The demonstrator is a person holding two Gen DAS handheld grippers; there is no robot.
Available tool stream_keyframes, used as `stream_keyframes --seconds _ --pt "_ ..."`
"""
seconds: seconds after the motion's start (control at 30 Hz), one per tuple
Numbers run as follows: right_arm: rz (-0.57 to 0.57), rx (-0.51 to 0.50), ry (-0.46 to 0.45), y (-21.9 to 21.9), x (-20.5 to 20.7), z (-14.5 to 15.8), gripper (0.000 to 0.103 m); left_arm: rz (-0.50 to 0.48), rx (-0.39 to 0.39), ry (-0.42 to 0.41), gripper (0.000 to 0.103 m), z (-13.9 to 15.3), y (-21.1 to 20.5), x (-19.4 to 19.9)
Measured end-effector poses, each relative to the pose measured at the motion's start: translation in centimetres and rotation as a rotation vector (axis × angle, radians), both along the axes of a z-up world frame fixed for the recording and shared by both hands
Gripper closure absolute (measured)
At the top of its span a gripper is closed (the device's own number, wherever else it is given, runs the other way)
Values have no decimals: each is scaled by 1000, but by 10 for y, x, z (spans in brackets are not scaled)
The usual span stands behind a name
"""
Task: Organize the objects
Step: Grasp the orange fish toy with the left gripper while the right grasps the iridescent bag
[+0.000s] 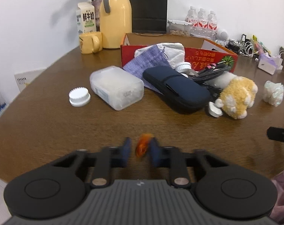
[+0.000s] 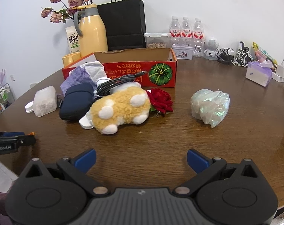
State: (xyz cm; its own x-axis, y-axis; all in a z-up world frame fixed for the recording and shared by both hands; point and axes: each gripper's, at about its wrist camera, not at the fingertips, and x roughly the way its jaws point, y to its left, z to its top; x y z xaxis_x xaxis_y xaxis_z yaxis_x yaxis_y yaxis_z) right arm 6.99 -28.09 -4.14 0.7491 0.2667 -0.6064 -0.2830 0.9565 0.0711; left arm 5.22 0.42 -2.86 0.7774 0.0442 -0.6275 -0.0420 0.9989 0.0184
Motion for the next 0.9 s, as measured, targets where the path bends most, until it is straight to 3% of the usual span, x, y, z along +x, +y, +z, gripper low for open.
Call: stream_keyframes --seconds 0.37,0.7,0.9 --pt "-15 -38 -60 -20 24 5 0 22 -14 -35 91 8 3 5" --pt "-52 -140 -196 -53 59 18 0 40 -39 -64 91 21 2 22" --pt "-39 -111 -144 -67 95 9 19 41 -39 -71 91 24 -3 31"
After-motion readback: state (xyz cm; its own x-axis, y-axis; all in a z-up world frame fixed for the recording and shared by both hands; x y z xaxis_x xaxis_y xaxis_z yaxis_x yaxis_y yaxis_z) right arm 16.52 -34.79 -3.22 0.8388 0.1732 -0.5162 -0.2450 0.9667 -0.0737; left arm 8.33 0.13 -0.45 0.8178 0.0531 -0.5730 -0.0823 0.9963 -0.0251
